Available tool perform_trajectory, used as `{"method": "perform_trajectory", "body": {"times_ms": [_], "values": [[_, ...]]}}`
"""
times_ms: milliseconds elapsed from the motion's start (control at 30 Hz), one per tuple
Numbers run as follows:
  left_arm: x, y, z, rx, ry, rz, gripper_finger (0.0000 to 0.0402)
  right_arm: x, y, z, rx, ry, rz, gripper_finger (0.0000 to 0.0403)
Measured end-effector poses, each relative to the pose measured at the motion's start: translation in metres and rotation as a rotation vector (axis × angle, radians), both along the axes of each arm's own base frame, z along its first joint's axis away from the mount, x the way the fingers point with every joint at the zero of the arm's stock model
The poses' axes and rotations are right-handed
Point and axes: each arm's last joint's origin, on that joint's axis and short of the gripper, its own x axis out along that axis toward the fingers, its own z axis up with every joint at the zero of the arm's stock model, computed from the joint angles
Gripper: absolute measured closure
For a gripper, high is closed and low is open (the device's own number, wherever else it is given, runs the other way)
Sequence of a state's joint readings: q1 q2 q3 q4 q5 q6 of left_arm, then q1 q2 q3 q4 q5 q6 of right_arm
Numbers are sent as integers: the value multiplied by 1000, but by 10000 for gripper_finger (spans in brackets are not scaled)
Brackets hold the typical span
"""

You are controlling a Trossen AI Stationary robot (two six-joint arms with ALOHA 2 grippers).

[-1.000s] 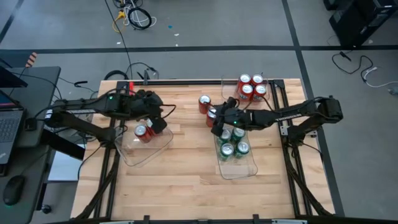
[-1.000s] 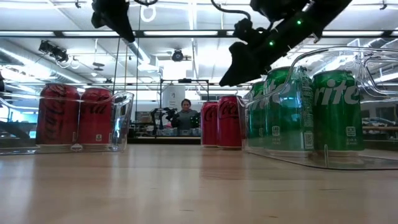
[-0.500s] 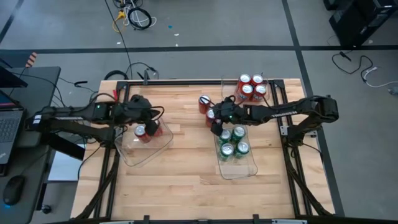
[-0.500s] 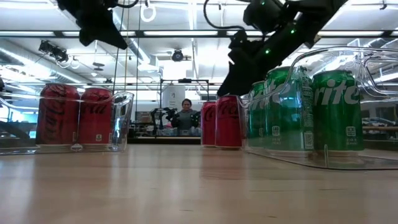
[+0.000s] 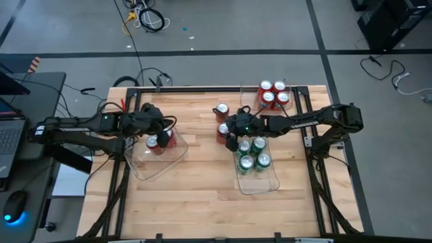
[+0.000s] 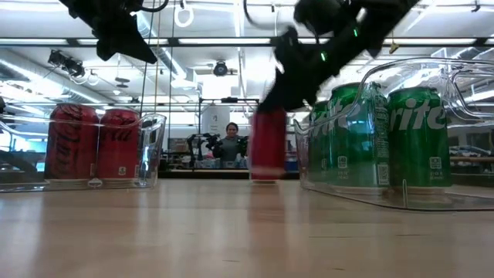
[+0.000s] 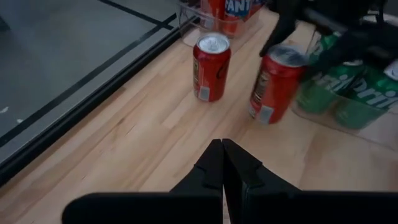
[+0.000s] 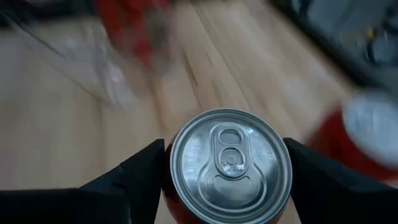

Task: Sort soda cans
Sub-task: Put the bottom red soda can into the bottom left transparent bin

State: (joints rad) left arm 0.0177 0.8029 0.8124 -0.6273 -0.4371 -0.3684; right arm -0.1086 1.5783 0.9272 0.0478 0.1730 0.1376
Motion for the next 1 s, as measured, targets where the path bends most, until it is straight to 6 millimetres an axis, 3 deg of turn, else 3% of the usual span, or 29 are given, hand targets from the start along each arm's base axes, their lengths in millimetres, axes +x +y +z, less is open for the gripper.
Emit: {"method": "perform_trajectory", "body": {"times_ms": [267, 367, 500, 633, 800, 1000], "values": [[0, 2, 1, 56, 4, 43, 401, 32, 37, 77, -41, -199, 175, 131], [-2, 3, 2, 79, -1, 73, 401, 48, 51, 90, -38, -260, 235, 131], [-6, 4, 9, 105, -31, 115, 401, 78, 68, 82, -69, -240, 299, 131], [-14, 6, 29, 135, -98, 135, 401, 111, 74, 82, -106, -257, 325, 131], [-24, 8, 51, 172, -158, 134, 401, 143, 65, 84, -149, -235, 320, 131], [-27, 7, 61, 181, -183, 112, 401, 170, 47, 58, -159, -117, 296, 131]]}}
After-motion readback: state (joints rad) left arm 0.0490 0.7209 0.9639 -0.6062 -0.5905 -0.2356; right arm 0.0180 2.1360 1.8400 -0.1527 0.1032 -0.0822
